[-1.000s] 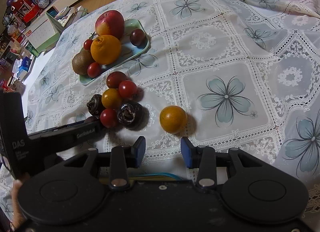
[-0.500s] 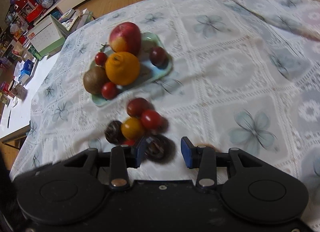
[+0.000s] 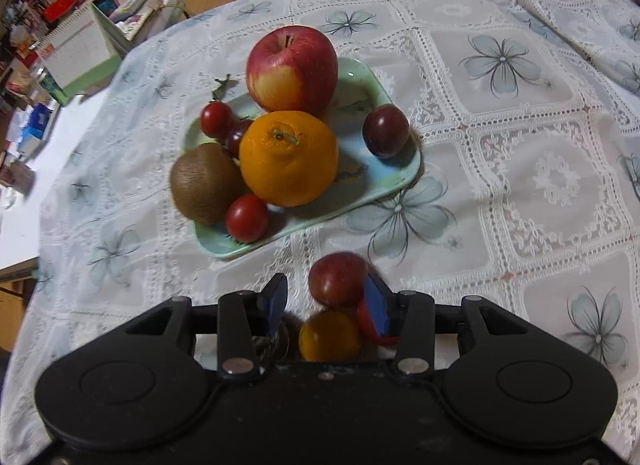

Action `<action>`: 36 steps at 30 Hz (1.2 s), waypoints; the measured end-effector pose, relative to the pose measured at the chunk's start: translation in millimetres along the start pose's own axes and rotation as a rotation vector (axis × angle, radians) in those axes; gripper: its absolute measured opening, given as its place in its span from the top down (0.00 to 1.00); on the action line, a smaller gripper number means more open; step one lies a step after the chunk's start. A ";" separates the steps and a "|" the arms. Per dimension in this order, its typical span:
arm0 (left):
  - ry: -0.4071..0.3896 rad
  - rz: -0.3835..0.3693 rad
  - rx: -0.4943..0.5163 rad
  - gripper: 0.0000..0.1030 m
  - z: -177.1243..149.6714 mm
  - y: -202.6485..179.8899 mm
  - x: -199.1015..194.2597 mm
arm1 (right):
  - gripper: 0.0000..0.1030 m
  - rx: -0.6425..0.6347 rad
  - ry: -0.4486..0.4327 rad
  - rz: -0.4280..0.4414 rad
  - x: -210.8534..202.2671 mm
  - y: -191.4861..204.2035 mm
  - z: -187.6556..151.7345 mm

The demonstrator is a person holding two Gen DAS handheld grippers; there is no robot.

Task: Organize fruits
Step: 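Grasp a dark purple plum with the left gripper while the right grasps a red plum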

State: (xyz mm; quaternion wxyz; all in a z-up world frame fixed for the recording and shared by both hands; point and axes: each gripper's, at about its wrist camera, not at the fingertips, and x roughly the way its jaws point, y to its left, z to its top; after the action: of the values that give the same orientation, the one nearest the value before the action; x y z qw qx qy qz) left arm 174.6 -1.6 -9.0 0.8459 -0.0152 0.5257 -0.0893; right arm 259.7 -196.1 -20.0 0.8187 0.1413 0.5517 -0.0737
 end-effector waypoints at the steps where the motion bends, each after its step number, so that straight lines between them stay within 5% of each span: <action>1: 0.000 0.003 0.000 0.58 -1.1 1.3 -0.5 | 0.55 -0.011 -0.013 -0.021 2.5 2.9 -0.1; 12: 0.010 -0.009 -0.004 0.58 -15.4 7.6 -8.5 | 0.54 -0.156 -0.044 -0.141 23.8 16.6 -4.0; 15: 0.008 -0.006 0.004 0.58 -17.9 6.9 -10.9 | 0.60 -0.192 -0.054 -0.150 24.5 19.0 -7.3; 27: -0.010 -0.025 0.020 0.65 -21.3 0.8 -30.8 | 0.64 -0.170 -0.069 0.009 -22.4 -0.5 -6.3; 36: -0.023 -0.066 0.082 0.70 -26.0 -16.2 -45.0 | 0.64 -0.146 -0.101 0.084 -78.7 -17.5 -36.1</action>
State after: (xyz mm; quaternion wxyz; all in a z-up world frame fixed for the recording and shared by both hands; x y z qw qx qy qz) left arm 129.8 -8.2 21.2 0.8484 0.0010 0.5109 -0.1385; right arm 193.1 -204.2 37.3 0.8559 0.1004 0.5073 -0.0061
